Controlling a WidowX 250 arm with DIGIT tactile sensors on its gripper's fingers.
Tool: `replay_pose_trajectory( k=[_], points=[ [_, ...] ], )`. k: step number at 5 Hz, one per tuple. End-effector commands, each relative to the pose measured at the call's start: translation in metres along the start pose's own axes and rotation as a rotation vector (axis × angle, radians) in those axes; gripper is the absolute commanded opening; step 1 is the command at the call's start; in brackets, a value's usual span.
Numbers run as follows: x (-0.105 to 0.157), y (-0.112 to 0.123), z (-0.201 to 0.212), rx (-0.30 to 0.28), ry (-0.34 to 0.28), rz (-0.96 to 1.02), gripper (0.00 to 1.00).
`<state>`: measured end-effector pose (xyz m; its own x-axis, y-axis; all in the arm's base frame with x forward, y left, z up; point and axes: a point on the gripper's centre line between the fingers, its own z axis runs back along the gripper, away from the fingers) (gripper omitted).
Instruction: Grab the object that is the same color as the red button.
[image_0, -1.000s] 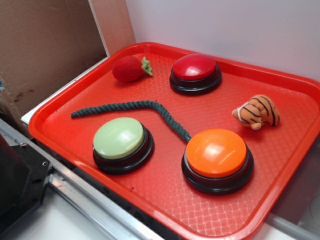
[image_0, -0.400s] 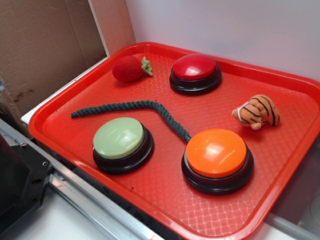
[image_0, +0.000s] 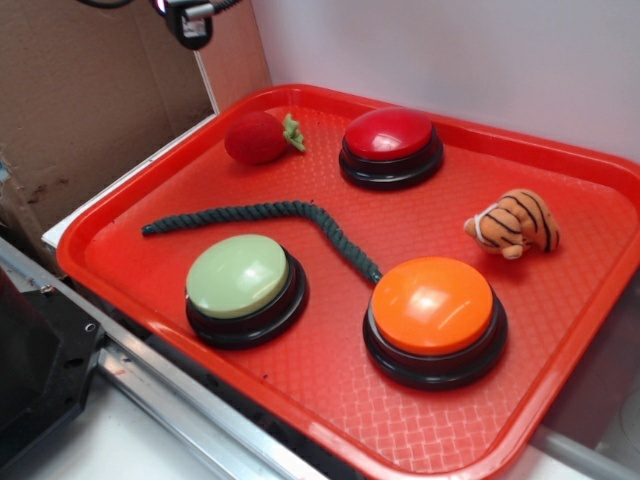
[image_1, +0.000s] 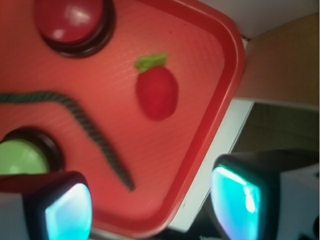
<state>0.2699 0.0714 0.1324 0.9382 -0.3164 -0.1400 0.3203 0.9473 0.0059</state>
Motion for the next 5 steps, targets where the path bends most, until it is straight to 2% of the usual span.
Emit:
replay_pose_trajectory(
  k=[1, 2, 3, 4, 5],
  points=[
    [0.036, 0.022, -0.018, 0.038, 0.005, 0.011, 1.00],
    [0.038, 0.015, -0.049, 0.072, 0.071, -0.010, 1.00],
    [0.034, 0.011, -0.085, 0.085, 0.078, -0.080, 1.00],
    [0.031, 0.015, -0.115, 0.089, 0.104, -0.009, 0.00],
    [0.034, 0.014, -0.134, 0.063, 0.142, -0.015, 0.00]
  ],
)
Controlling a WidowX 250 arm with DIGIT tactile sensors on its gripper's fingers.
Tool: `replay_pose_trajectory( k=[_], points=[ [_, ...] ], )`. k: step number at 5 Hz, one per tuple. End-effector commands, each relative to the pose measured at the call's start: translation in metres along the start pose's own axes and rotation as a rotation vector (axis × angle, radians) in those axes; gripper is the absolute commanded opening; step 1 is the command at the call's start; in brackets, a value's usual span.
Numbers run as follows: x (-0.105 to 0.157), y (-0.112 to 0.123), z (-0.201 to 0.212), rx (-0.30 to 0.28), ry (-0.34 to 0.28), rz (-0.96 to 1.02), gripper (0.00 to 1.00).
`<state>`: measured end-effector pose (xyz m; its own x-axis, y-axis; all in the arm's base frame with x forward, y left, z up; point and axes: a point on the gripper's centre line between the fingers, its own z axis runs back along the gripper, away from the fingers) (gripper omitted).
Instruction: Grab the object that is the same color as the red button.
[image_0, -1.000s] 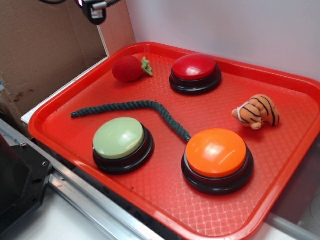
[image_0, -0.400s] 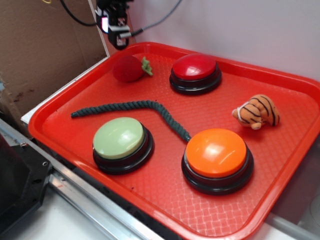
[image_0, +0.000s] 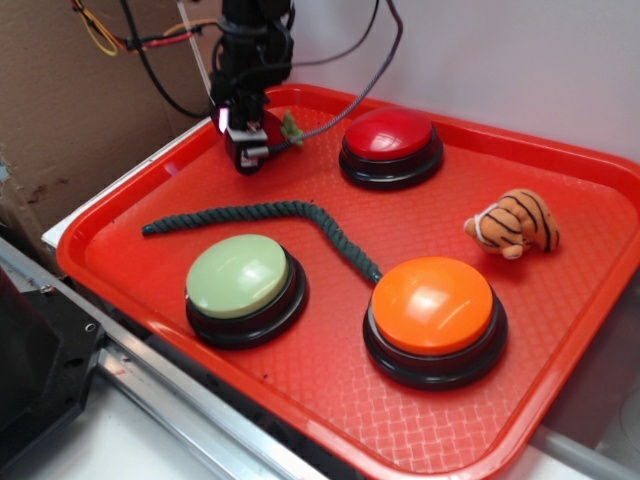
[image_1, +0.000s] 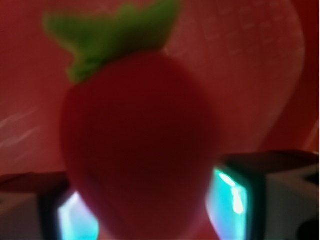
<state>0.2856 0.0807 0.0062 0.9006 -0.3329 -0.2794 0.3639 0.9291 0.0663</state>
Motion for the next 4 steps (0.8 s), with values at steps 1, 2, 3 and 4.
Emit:
replay_pose_trajectory(
  k=[1, 2, 3, 4],
  points=[
    [0.007, -0.005, -0.015, -0.014, 0.021, 0.011, 0.00],
    [0.007, -0.008, -0.009, -0.006, 0.017, 0.014, 0.00],
    [0.002, -0.009, 0.003, -0.010, -0.018, 0.044, 0.00],
    [-0.025, -0.011, 0.047, -0.027, -0.101, 0.237, 0.00]
  ],
)
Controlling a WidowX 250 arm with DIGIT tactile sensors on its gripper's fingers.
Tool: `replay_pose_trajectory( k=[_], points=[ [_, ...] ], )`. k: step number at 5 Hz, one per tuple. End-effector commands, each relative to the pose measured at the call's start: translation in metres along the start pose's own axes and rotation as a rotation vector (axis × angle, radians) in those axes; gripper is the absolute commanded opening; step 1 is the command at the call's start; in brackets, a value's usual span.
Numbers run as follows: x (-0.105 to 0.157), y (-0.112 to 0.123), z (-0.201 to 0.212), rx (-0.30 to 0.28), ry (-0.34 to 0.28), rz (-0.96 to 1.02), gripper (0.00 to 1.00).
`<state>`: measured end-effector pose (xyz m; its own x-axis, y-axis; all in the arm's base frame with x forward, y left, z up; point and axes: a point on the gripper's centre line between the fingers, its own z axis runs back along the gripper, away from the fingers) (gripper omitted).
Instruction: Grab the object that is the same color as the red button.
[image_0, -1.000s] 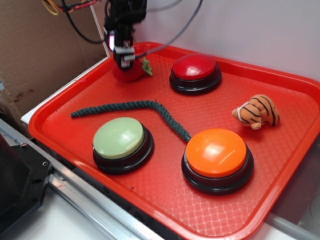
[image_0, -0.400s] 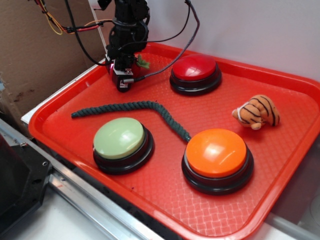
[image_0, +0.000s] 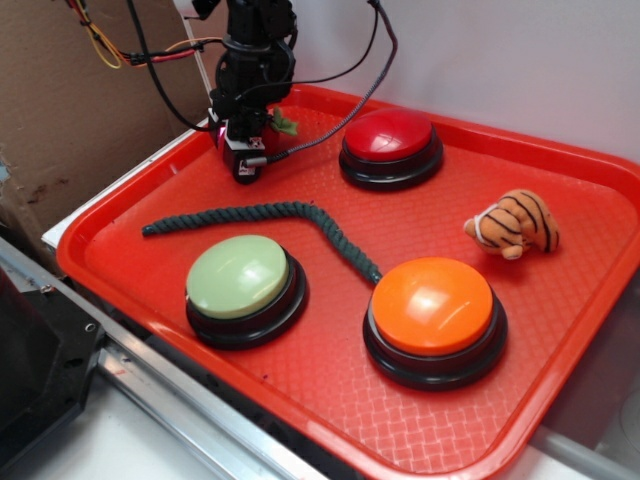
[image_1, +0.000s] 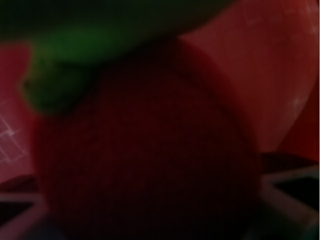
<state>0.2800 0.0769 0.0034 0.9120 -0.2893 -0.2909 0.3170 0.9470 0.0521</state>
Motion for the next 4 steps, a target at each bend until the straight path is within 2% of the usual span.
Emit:
replay_pose_trajectory(
  k=[1, 2, 3, 4],
  points=[
    [-0.065, -0.042, 0.090, -0.146, -0.276, 0.416, 0.00],
    [-0.106, -0.074, 0.132, -0.236, -0.347, 0.461, 0.00],
    [-0.141, -0.099, 0.173, -0.198, -0.360, 0.483, 0.00],
    [-0.172, -0.107, 0.216, -0.187, -0.381, 0.478, 0.00]
  ],
)
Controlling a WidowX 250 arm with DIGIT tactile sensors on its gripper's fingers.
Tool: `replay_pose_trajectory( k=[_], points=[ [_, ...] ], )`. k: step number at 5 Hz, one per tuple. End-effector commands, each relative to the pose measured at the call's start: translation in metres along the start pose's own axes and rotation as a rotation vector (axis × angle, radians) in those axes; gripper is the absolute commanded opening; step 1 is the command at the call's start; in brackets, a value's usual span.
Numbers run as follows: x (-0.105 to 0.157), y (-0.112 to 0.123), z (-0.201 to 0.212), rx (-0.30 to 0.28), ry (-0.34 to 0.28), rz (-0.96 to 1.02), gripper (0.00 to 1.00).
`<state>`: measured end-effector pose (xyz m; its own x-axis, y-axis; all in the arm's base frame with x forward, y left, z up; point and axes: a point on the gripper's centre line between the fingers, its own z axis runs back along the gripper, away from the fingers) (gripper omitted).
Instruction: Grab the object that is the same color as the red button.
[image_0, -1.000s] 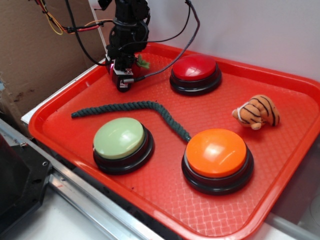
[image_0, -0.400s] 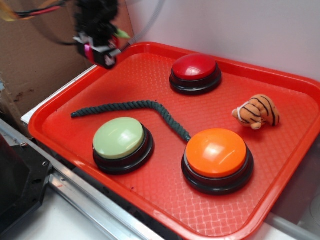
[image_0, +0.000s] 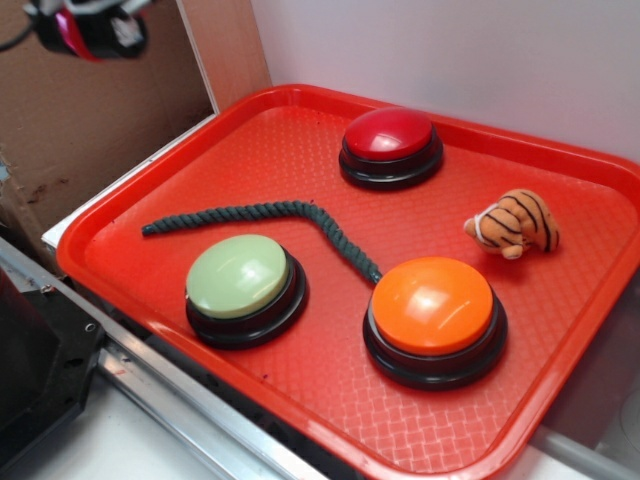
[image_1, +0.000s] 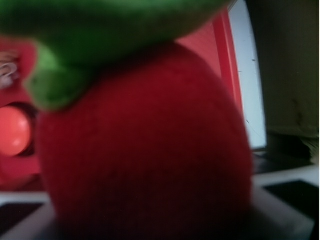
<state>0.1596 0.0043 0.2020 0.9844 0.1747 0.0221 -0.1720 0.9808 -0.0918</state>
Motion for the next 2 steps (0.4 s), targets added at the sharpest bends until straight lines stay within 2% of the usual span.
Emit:
replay_pose_trajectory(
  k=[1, 2],
  points=[
    [-0.0224, -0.0122, 0.0778, 0.013, -0.068, 0.006, 0.00],
    [-0.0215, -0.0093, 0.0737, 0.045, -0.057, 0.015, 0.00]
  ],
)
